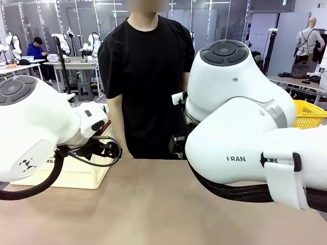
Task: Place the drinks into the Shopping basket.
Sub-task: Pick up one drink and place it into the Shopping basket.
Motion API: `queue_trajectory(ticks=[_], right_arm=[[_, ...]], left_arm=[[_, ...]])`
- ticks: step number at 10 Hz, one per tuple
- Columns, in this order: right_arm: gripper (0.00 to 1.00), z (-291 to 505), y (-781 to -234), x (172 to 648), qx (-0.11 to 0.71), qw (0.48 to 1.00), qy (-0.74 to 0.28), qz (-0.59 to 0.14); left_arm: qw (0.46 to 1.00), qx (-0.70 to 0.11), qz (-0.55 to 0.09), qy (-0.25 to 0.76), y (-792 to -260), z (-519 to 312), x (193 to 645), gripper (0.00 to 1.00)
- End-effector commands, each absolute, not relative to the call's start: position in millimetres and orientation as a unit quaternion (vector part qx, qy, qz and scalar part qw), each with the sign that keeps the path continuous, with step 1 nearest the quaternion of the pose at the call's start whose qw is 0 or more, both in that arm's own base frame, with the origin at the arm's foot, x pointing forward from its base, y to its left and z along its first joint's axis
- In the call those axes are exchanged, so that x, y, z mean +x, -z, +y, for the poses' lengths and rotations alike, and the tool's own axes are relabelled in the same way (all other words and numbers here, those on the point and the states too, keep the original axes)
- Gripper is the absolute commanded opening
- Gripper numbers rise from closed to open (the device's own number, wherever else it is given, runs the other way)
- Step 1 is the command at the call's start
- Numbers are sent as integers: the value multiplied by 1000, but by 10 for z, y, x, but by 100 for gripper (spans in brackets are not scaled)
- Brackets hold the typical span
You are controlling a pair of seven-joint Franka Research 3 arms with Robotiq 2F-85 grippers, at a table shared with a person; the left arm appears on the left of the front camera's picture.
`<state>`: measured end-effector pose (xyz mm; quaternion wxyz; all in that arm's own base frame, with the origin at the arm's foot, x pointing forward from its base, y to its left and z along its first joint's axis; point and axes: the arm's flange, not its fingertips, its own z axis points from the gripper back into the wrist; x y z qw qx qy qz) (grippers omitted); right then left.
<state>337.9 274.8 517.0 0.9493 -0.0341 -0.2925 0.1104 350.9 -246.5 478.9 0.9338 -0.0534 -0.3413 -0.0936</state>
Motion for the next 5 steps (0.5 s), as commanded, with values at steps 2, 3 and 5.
queue_trajectory(ticks=[2, 3, 5], right_arm=[[100, 2812, -5126, 3411, -6, 958, -49, -284], [100, 2799, -5104, 3440, -13, 955, -48, -291], [100, 2781, -5067, 3426, -18, 954, -54, -293]], left_arm=[[937, -64, -338, 58, -4828, -2613, 3481, 100], [937, -70, -338, 52, -4810, -2596, 3521, 100], [935, -54, -345, 67, -4803, -2591, 3497, 100]])
